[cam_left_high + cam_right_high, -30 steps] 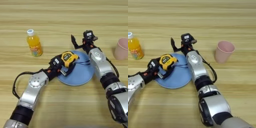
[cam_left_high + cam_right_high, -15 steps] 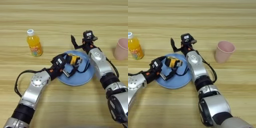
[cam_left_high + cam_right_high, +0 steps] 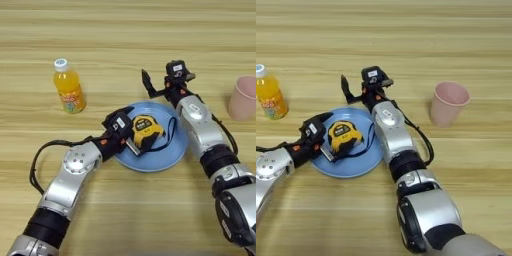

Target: Move the objects on the table

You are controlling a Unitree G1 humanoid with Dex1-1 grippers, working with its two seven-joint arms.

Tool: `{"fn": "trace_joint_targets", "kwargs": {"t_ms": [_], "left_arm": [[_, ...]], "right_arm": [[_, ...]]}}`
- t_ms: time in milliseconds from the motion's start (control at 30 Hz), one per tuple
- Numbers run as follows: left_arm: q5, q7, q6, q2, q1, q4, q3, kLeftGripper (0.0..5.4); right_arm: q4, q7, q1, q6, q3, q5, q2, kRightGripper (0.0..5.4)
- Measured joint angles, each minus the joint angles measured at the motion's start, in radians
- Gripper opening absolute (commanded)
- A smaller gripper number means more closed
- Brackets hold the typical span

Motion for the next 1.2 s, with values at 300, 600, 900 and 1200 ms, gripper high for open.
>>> {"fn": "trace_joint_targets", "kwargs": {"t_ms": [300,600,900,1200], "left_arm": [[-0.008,0.02,-0.016,-0.02,-0.004,-0.005,0.032,5.38],[-0.047,0.046,-0.09,-0.041,-0.054,-0.032,0.103,5.38],[-0.074,0.071,-0.094,-0.035,-0.194,-0.058,0.176,5.38],[-0.087,0.185,-0.158,-0.028,-0.333,0.035,0.32,5.38]], "right_arm": [[-0.005,0.001,0.0,0.001,0.0,0.0,-0.001,5.4],[-0.006,0.002,0.001,0.001,0.0,0.0,-0.005,5.4],[-0.005,0.009,0.001,0.001,0.0,0.0,-0.006,5.4],[-0.005,0.011,0.001,0.001,0.0,0.0,-0.007,5.4]]}}
